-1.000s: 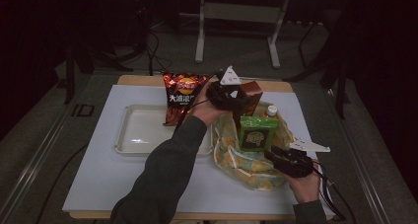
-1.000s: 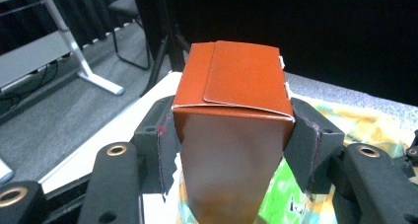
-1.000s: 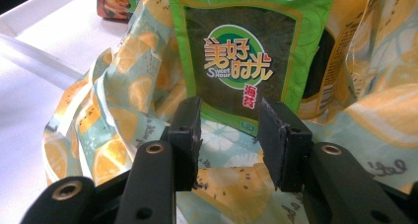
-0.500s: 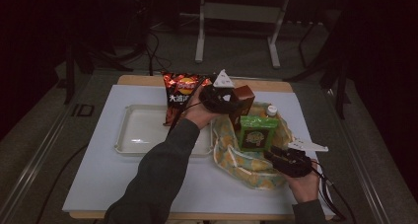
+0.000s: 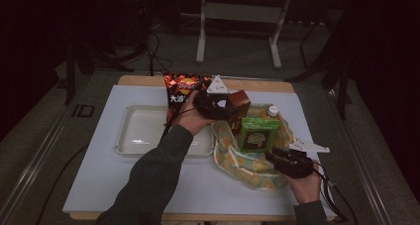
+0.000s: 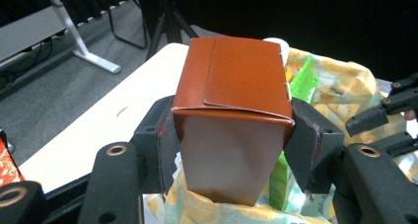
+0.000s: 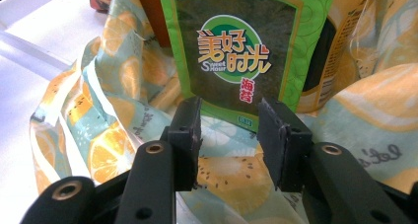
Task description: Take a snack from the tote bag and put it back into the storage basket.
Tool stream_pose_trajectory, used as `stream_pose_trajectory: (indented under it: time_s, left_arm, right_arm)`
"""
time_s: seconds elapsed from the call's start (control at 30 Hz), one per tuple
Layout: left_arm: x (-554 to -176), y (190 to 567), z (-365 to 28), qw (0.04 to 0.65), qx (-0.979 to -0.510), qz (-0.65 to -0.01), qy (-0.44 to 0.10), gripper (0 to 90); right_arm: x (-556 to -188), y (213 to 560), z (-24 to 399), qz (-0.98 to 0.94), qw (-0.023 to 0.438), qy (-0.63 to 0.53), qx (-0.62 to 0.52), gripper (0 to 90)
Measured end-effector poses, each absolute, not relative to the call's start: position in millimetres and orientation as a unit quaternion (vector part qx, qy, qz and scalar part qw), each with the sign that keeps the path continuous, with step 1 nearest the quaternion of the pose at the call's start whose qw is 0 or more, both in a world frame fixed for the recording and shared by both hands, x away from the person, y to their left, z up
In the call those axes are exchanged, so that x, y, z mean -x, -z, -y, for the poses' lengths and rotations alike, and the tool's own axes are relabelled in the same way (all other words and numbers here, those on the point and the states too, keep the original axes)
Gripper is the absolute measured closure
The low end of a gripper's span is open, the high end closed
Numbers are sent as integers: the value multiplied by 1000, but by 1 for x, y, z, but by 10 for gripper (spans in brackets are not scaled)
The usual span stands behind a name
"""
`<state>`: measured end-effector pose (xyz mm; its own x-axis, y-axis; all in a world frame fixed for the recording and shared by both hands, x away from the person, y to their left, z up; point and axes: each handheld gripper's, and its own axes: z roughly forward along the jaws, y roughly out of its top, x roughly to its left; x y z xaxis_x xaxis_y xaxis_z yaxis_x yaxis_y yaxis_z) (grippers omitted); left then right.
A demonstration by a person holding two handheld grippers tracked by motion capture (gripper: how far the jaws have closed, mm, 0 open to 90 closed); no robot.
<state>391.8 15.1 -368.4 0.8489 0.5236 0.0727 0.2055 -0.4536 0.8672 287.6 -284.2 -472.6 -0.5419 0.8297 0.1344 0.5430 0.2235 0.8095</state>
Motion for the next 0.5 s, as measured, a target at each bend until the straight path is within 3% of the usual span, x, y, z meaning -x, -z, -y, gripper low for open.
stream_pose_trajectory:
  time_s: [0.5]
  left_arm:
    - [-383,374,-32,474,-838,-222,-153,426]
  right_arm:
    - [-289,475,283,-766,166,-427,-452,612]
